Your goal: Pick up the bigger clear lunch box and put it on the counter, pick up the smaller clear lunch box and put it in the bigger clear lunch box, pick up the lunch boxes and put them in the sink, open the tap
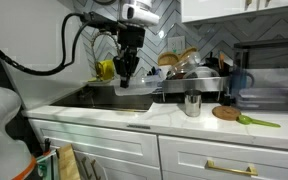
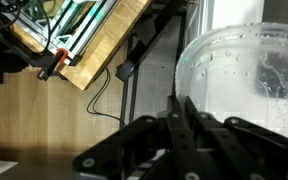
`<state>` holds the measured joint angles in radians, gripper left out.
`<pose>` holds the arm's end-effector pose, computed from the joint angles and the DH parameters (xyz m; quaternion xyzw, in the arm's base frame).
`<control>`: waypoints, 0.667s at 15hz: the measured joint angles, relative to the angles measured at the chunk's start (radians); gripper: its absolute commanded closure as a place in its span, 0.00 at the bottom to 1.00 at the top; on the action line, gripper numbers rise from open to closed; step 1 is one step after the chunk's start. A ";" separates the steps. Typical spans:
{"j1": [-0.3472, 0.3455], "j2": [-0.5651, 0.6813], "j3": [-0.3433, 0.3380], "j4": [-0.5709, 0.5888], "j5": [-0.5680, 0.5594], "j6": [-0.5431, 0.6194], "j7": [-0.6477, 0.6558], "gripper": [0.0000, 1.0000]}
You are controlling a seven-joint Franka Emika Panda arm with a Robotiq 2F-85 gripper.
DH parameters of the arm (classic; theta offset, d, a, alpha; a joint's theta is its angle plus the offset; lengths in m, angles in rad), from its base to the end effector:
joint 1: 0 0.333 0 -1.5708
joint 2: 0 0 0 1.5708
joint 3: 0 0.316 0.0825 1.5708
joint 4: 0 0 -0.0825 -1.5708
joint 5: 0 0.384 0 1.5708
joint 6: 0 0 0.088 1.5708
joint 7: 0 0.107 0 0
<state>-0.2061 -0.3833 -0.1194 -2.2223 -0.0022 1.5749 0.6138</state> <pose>0.3851 -0.1347 0.5073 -0.8869 0.4419 0.1345 0.0011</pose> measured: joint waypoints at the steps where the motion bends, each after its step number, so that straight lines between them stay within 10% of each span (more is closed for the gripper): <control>1: -0.004 0.000 -0.001 -0.027 0.000 0.041 -0.009 0.98; 10: -0.026 0.020 -0.014 -0.206 0.020 0.360 -0.060 0.98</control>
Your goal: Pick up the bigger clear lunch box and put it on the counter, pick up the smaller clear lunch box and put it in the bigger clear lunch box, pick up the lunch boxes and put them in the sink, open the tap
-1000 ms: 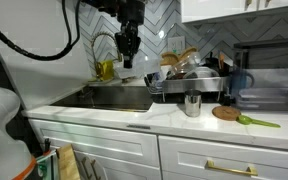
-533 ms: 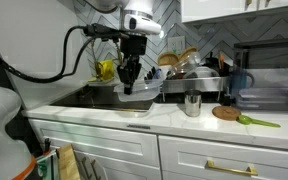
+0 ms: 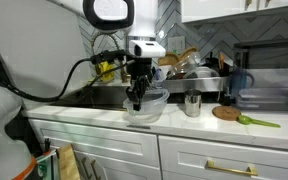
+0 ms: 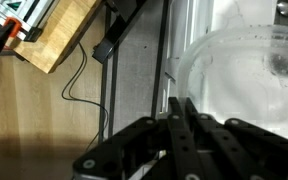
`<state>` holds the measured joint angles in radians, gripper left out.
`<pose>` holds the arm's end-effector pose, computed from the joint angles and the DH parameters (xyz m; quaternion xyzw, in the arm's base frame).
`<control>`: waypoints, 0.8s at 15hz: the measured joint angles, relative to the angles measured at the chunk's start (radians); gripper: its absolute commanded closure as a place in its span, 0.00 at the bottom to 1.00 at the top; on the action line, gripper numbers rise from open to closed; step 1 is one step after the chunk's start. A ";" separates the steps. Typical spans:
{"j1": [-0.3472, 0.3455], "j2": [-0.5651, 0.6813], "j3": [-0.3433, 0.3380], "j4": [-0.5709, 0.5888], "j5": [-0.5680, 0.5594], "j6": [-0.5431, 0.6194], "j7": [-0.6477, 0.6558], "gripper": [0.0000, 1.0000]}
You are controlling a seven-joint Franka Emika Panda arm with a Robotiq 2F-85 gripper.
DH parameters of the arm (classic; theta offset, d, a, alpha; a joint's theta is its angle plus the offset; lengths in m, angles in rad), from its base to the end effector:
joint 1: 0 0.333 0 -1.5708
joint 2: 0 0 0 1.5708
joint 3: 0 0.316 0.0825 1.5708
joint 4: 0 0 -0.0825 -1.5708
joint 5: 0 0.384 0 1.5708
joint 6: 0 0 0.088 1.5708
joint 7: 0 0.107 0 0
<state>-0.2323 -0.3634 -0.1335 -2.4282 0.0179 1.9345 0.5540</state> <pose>0.3882 -0.1484 0.4295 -0.8946 0.4407 0.0694 0.0250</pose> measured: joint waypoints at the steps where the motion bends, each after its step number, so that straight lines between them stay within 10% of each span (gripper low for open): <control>1: -0.003 0.007 0.000 -0.007 0.000 0.015 0.002 0.98; 10: -0.001 0.079 0.011 -0.021 0.032 0.127 0.010 0.98; 11: -0.001 0.086 0.012 -0.021 0.034 0.134 0.010 0.68; 12: -0.001 0.093 0.014 -0.021 0.037 0.140 0.011 0.67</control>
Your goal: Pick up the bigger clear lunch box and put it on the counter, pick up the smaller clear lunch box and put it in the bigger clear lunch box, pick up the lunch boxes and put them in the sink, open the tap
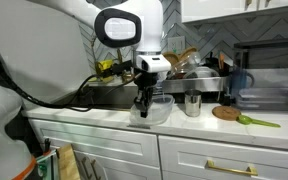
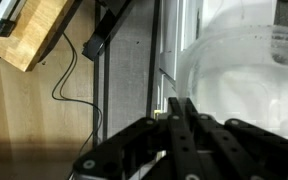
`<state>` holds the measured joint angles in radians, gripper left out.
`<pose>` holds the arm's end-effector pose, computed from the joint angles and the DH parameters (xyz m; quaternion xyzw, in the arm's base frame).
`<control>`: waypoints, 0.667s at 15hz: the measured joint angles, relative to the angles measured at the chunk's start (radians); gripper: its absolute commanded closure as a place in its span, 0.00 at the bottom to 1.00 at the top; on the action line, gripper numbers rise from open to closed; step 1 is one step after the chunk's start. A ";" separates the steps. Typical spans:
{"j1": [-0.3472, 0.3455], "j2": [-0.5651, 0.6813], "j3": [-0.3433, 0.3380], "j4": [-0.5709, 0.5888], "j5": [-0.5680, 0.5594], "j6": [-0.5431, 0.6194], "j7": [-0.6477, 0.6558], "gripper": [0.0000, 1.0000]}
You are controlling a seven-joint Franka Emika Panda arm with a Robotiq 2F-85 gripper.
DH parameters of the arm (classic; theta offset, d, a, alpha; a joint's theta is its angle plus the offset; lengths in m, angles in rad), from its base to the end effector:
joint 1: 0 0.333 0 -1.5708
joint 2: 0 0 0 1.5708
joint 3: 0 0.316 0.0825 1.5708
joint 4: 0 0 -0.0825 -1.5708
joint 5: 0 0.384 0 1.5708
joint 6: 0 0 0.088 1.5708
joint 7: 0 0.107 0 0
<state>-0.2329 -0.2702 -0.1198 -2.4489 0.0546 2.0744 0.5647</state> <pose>0.4083 -0.1473 0.3917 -0.8896 0.4520 0.0572 0.0331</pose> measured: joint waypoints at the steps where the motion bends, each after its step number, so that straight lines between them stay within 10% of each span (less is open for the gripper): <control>1: 0.000 0.006 0.001 0.000 0.003 0.005 0.000 0.62; 10: 0.007 -0.029 0.030 0.026 0.021 0.019 0.020 0.00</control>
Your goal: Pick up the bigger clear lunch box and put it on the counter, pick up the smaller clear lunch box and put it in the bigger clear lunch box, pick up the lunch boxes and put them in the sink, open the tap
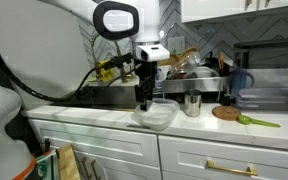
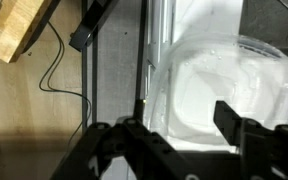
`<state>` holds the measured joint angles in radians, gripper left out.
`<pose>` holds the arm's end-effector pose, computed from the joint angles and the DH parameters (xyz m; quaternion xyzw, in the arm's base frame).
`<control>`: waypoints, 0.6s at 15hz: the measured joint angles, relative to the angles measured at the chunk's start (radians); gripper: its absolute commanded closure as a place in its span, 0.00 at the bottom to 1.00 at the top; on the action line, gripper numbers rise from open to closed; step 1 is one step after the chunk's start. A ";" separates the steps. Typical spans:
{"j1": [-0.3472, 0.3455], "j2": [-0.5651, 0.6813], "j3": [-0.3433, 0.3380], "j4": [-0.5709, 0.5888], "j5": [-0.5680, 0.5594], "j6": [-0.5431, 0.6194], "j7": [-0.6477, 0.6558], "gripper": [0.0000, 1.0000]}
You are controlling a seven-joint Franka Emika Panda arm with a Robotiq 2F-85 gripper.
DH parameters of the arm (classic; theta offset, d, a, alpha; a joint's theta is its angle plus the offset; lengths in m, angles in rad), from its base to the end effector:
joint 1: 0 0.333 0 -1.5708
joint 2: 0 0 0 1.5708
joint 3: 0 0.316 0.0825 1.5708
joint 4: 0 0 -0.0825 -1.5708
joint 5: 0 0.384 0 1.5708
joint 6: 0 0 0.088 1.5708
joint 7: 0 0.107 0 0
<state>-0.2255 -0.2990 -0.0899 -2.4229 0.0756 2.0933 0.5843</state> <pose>0.4199 -0.1337 0.4178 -0.8919 0.4497 0.0222 0.0430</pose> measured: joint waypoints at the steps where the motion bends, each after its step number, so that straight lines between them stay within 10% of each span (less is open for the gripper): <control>1: 0.001 -0.025 0.011 0.011 -0.001 -0.011 0.001 0.00; 9: 0.095 -0.182 0.135 0.110 0.012 0.095 -0.023 0.00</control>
<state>-0.1303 -0.4806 0.0452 -2.3124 0.0877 2.1878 0.5614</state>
